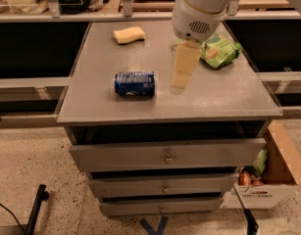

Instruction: Place pepsi can upright

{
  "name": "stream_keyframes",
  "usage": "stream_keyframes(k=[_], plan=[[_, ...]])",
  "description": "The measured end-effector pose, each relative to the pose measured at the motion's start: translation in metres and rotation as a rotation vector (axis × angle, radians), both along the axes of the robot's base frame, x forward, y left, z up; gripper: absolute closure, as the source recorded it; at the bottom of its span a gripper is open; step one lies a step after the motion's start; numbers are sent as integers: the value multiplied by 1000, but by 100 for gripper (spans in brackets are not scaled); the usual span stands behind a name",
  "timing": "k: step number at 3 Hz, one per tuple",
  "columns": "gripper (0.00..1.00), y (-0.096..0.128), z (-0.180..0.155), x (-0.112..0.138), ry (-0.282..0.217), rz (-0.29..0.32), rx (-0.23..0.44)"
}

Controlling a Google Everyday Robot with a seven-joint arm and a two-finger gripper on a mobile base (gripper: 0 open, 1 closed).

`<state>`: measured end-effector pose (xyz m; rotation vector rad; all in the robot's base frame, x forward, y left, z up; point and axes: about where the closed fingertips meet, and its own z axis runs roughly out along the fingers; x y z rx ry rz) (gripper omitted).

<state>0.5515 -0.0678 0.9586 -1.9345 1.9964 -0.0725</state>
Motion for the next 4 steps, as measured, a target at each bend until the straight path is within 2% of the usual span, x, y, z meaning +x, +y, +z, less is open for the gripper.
stream_keyframes(k=[2,4], plan=[[0,50,-26,21,11,68,-57],[0,83,-52,30,35,105,-113]])
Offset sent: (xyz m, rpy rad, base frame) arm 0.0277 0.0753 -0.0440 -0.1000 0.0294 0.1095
